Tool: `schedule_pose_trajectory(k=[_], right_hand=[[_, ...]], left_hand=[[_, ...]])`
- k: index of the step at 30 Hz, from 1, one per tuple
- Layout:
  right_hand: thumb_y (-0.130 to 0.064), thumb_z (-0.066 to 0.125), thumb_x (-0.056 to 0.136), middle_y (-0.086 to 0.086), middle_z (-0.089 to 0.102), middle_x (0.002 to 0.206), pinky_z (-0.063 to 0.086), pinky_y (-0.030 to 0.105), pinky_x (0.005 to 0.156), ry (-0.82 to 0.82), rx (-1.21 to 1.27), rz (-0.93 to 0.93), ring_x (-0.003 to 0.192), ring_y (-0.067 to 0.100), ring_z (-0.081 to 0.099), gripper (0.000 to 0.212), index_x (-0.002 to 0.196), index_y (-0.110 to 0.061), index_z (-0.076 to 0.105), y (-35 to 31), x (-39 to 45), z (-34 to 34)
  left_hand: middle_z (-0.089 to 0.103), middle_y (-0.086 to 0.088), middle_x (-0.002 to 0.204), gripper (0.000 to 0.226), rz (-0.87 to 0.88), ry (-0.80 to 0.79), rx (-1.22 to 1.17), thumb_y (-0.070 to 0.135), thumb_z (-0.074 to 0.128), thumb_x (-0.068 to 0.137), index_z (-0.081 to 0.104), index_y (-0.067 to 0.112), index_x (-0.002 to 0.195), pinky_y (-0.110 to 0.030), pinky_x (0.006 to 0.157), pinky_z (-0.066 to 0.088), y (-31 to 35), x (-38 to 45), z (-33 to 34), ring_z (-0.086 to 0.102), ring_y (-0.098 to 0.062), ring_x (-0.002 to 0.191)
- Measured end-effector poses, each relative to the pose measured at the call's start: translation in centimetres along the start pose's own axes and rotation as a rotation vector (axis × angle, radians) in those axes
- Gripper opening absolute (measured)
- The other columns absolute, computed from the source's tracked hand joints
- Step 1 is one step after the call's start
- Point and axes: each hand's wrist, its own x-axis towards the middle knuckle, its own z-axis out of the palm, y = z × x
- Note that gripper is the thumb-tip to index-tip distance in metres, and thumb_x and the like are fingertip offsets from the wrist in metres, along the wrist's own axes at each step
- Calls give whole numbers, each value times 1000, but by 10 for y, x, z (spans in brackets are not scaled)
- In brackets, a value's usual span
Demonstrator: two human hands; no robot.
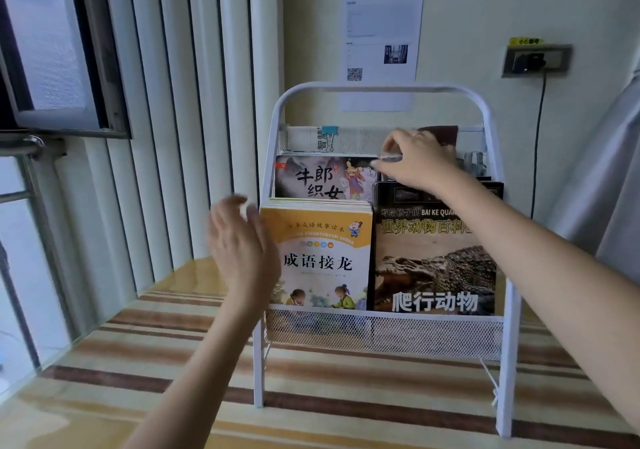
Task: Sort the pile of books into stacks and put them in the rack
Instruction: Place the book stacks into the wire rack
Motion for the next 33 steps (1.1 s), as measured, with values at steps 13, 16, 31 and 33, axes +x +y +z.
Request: schedule_pose_trajectory(k=[13,16,31,33], right_hand=[[-52,55,85,-3,43,135,26,44,93,-29,54,-50,127,23,32,30,107,-33,47,7,8,2],[-54,59,83,-3,45,134,28,45,95,-14,69,-48,126,24,34,34,108,-33,49,7,9,4],[-43,60,84,10,36,135,22,56,107,-87,-78,34,130,30,24,44,120,-18,58,-19,12,-6],[-26,50,83,12,32,139,16,61,110,-90,-23,98,132,32,20,43,123,-10,56,-28,15,-8]], left_hand=[[48,-7,126,34,496,-806,258,28,51,92,53,15,123,-42,101,33,74,74,112,40,-26,123],[51,-7,122,33,543,-783,226,27,53,93,55,14,123,-39,98,35,70,74,111,42,-27,120],[58,-9,128,40,566,-931,173,13,51,95,53,19,134,-35,101,38,63,92,102,51,-25,117],[57,-8,133,45,532,-950,179,4,44,95,49,17,138,-34,103,36,62,92,95,51,-26,121]])
